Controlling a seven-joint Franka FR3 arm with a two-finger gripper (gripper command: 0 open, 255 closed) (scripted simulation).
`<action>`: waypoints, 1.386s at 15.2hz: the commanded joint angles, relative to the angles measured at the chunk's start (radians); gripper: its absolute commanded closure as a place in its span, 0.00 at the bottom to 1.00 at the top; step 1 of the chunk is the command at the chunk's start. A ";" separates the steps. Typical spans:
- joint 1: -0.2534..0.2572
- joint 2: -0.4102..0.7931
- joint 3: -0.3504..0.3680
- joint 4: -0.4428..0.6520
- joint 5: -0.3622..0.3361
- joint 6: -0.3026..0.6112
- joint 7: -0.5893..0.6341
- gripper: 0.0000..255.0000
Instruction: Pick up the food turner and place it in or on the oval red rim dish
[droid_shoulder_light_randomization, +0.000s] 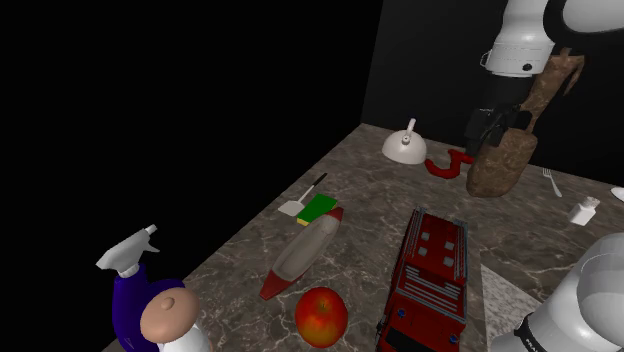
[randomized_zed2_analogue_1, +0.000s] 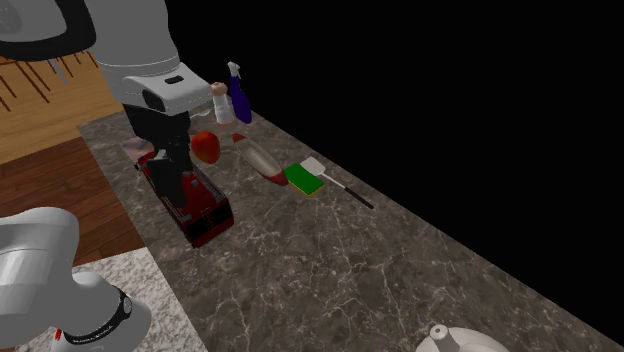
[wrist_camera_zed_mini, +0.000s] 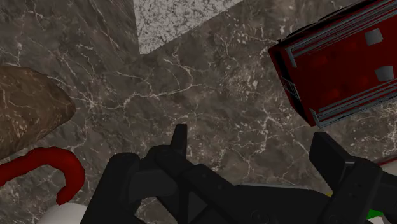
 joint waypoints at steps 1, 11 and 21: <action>0.000 0.000 0.000 0.000 0.000 0.000 0.000 0.00; -0.030 0.206 0.184 -0.025 0.112 0.255 0.402 0.00; -0.075 0.544 0.327 0.118 0.088 0.474 0.799 0.00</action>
